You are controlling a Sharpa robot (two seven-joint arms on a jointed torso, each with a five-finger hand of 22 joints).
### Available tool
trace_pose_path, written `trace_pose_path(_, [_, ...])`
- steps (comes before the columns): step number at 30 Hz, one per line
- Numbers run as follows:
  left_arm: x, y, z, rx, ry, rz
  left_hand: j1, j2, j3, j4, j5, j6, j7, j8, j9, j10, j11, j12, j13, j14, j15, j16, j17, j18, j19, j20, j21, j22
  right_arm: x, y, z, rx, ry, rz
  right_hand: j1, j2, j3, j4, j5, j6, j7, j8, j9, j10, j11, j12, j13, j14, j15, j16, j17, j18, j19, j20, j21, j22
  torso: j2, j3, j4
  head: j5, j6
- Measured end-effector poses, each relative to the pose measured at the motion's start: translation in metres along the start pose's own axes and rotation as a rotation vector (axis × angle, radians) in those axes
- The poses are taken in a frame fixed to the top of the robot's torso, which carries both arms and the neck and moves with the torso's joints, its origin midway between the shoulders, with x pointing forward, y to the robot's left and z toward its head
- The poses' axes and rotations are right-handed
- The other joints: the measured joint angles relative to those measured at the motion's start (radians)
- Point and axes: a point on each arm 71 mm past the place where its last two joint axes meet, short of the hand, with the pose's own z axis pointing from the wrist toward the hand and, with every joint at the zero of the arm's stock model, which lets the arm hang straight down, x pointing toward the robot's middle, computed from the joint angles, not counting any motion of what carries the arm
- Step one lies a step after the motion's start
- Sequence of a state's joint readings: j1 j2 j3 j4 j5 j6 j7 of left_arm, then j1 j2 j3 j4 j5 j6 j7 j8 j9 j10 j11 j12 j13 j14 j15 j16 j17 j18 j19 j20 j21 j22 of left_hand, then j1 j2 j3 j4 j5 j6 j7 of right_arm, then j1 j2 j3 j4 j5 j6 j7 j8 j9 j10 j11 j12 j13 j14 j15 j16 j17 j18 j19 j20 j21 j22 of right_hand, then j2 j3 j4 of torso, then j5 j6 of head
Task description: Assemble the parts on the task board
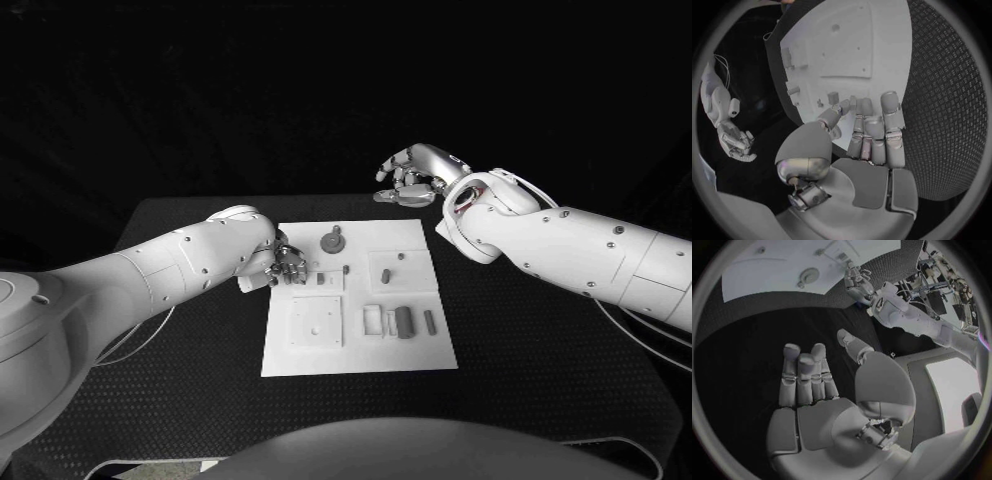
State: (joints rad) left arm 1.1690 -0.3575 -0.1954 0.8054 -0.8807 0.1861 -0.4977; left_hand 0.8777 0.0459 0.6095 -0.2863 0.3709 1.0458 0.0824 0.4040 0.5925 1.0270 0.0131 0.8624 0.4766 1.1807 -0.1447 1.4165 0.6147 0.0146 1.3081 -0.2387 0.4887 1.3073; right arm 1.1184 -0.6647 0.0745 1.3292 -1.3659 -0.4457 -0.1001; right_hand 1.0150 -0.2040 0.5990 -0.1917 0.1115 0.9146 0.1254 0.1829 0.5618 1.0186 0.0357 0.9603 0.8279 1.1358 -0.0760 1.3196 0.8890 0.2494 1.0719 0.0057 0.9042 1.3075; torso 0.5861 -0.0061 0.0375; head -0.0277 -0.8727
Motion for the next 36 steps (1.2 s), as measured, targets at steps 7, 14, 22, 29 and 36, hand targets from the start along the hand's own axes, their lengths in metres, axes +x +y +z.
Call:
trace_pose_path(7, [-0.0001,0.0001,0.0,0.0,0.001,0.001,0.0,0.0,0.0,0.0,0.0,0.0,0.0,0.0,0.0,0.001,0.001,0.0,0.0,0.0,0.0,0.0,0.0,0.0,0.0,0.0,0.0,0.001,0.0001,0.0001,0.0,0.0,0.0,0.001,0.0,0.0,0.0,0.0,0.0,0.0,0.0,0.0,-0.001,0.0,0.0,0.0,-0.001,0.0,0.0,0.0,0.0,0.0,0.0,0.0,0.0,0.0,0.0,-0.0004,0.0006,0.0,0.0])
trace_pose_path(14, [0.0004,-0.001,0.0,0.001,0.0,0.004,0.0,0.0,0.001,-0.001,0.0,0.0,0.0,0.001,0.0,0.002,0.002,0.0,0.0,0.0,0.0,0.0,0.0,0.0,-0.002,0.002,0.0,0.001,0.0003,0.0004,0.0001,0.0,0.001,0.002,0.0,0.0,0.0,0.0,0.0,0.002,0.002,0.0,-0.001,0.0,0.0,0.0,-0.001,0.0,0.0,0.0,0.0,0.0,0.0,0.0,0.0,0.0,0.0,-0.0004,0.0006,0.0,0.0])
trace_pose_path(22, [0.0003,-0.0018,-0.0001,0.0,-0.005,0.005,-0.008,-0.013,-0.012,0.037,-0.09,0.005,-0.005,0.01,0.001,0.008,-0.004,0.004,0.0,0.002,-0.002,0.0,0.0,0.0,-0.001,0.002,0.0,0.001,0.0004,0.0003,0.0002,0.001,0.001,0.003,0.0,0.0,-0.003,0.003,0.0,0.002,0.002,0.0,-0.001,0.0,0.0,0.0,-0.001,0.0,0.0,0.0,0.0,0.0,0.0,0.0,0.0,0.0,0.0,0.0008,-0.0001,0.001,0.0])
trace_pose_path(29, [0.0026,-0.0052,0.0002,0.008,-0.006,0.004,-0.05,-0.064,-0.065,0.057,-0.097,0.045,-0.031,0.017,0.094,0.049,-0.045,0.012,0.001,0.004,-0.004,0.0,0.0,0.0,0.006,-0.003,0.0,0.0,0.0003,0.0,0.0002,0.003,0.002,0.006,-0.004,0.004,-0.006,0.006,0.0,0.002,0.002,0.0,-0.002,0.0,0.0,0.0,-0.002,0.0,0.0,0.0,0.0,0.0,0.0,0.0,0.0,0.0,0.0,0.0009,-0.0002,0.0,0.0])
trace_pose_path(36, [0.0037,-0.0063,0.0004,0.011,-0.007,0.003,-0.057,-0.072,-0.069,0.061,-0.097,0.042,-0.029,0.013,0.091,0.059,-0.055,0.013,0.001,0.006,-0.005,0.0,0.001,0.0,0.006,-0.003,0.0,0.0,0.0003,-0.0001,0.0002,0.004,0.003,0.008,-0.004,0.004,-0.006,0.006,0.0,0.001,0.002,0.0,-0.003,0.0,0.0,0.0,-0.002,0.0,0.0,0.0,0.0,0.0,0.0,0.0,0.0,0.0,0.0,0.0009,-0.0001,-0.001,0.0])
